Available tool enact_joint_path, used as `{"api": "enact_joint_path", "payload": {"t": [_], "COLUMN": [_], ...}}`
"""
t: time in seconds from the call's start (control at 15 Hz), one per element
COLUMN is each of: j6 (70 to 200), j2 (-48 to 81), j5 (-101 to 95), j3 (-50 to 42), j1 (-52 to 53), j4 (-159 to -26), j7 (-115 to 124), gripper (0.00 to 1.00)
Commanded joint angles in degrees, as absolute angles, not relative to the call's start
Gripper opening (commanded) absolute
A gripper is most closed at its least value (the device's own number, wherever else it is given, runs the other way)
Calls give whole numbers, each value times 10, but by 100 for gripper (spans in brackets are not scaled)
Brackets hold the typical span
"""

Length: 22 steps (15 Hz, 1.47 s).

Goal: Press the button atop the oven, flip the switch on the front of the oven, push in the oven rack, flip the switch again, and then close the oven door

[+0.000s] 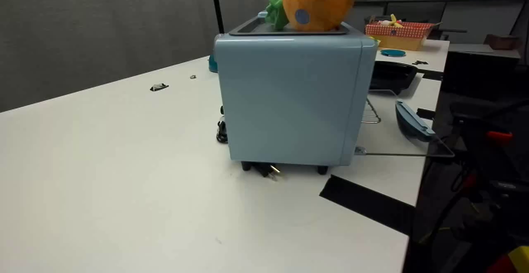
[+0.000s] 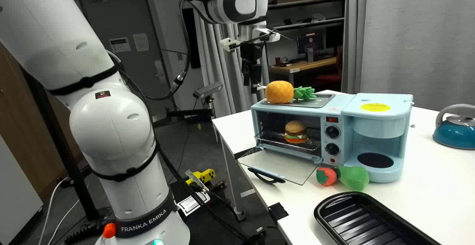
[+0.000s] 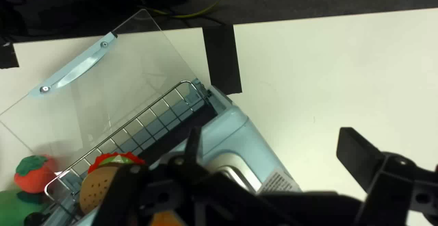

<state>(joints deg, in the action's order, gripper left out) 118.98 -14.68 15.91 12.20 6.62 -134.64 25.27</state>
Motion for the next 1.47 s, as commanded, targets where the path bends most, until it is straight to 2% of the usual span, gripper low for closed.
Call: {"api": "enact_joint_path", "payload": {"t": [0.0,1.4], "j6": [1189,1170], "j2": [-146,-178], "j5": [158,161], "j3": [118,114], "j1": [70,73], "j4": [-1346,-1335], "j7": [254,237], "gripper": [100,100]}}
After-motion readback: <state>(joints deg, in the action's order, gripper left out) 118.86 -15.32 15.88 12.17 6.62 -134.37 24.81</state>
